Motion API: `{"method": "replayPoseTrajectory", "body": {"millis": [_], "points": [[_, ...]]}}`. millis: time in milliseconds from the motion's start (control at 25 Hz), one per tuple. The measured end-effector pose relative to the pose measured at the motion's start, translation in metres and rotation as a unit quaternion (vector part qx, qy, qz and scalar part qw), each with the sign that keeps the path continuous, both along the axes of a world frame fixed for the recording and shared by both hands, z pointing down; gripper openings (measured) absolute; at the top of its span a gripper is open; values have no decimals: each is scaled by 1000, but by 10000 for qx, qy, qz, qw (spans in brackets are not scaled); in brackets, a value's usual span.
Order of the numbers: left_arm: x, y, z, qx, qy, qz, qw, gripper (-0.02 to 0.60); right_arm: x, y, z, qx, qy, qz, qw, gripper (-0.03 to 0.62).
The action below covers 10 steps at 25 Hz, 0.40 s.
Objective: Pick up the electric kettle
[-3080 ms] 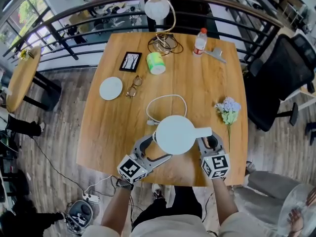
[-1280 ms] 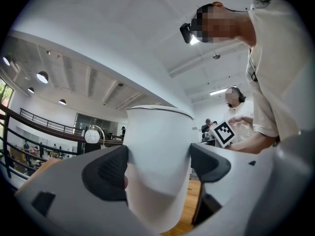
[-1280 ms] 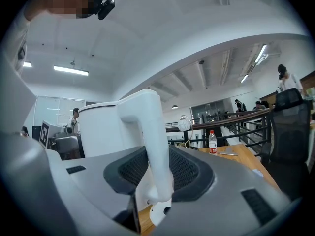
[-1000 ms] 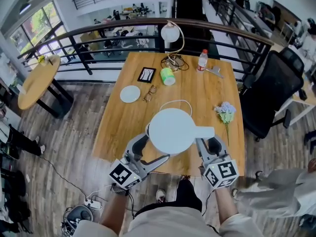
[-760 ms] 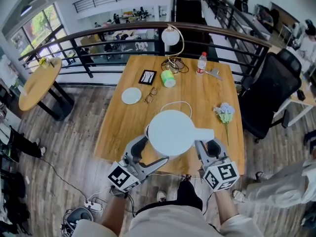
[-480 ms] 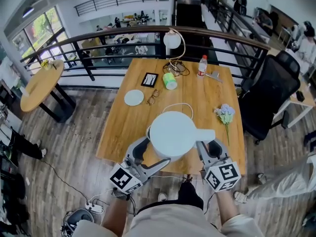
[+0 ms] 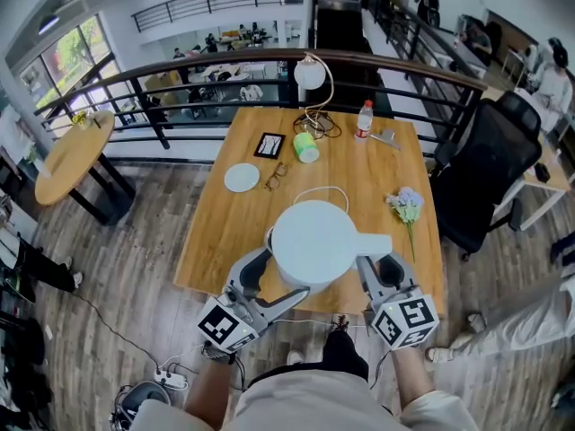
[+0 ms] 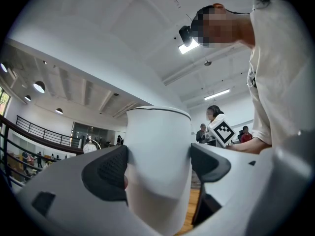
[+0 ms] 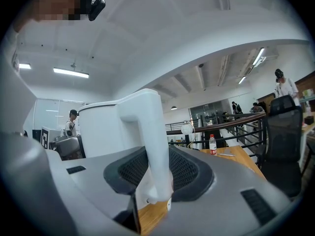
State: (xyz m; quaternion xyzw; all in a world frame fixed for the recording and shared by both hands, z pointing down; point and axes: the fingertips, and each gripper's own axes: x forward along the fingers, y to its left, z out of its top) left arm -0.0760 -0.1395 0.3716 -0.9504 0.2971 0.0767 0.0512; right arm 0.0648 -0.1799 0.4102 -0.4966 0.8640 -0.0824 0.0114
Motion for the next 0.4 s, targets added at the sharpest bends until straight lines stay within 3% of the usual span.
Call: {"method": "replayPoseTrajectory", "body": {"millis": [400], "points": [[2, -3, 0, -5, 21, 45, 10000, 393, 2, -1, -1, -4, -24, 84, 10000, 127]]}}
